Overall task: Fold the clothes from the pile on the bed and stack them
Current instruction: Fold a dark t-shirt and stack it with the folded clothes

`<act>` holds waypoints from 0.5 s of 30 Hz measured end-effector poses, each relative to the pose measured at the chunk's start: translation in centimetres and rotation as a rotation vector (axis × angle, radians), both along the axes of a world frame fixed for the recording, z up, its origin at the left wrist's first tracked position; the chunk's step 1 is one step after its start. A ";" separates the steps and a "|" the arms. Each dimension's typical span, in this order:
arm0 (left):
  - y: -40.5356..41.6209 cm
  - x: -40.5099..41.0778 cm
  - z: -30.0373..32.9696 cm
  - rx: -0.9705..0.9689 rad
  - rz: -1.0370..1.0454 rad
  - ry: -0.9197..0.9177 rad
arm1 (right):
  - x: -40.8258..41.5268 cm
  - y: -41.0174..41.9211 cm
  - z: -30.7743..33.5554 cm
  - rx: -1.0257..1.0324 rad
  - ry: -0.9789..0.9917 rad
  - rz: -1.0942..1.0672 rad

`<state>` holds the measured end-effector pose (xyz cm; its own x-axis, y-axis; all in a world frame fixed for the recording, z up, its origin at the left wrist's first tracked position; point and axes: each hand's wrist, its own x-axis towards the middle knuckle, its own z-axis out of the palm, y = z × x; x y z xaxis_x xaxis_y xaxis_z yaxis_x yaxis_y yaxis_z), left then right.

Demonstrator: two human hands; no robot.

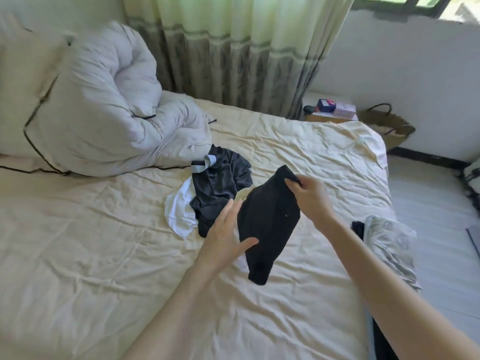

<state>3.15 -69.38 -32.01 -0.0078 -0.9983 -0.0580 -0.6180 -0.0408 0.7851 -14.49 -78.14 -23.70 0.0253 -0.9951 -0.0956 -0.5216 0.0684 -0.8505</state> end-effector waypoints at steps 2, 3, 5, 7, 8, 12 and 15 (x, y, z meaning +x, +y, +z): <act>0.5 -0.8 3.5 -0.035 -0.044 0.064 | -0.3 0.3 3.8 0.015 -0.044 -0.012; 1.2 -1.3 5.4 -0.056 -0.061 0.093 | -0.6 0.8 5.7 0.011 -0.083 -0.009; 2.5 -2.5 7.8 -0.084 -0.040 0.152 | -0.9 1.7 8.5 0.003 -0.142 0.000; 3.3 -3.5 8.7 -0.100 0.021 0.202 | -1.1 2.8 10.3 0.013 -0.167 0.019; 3.7 -4.0 9.5 -0.117 0.063 0.201 | -1.2 3.4 11.2 0.010 -0.185 0.036; 4.1 -3.5 13.3 -0.195 0.178 0.080 | -2.0 5.4 12.8 0.048 -0.240 0.111; 4.6 -0.7 16.4 -0.173 0.196 0.118 | -3.5 6.1 14.1 0.053 -0.270 0.129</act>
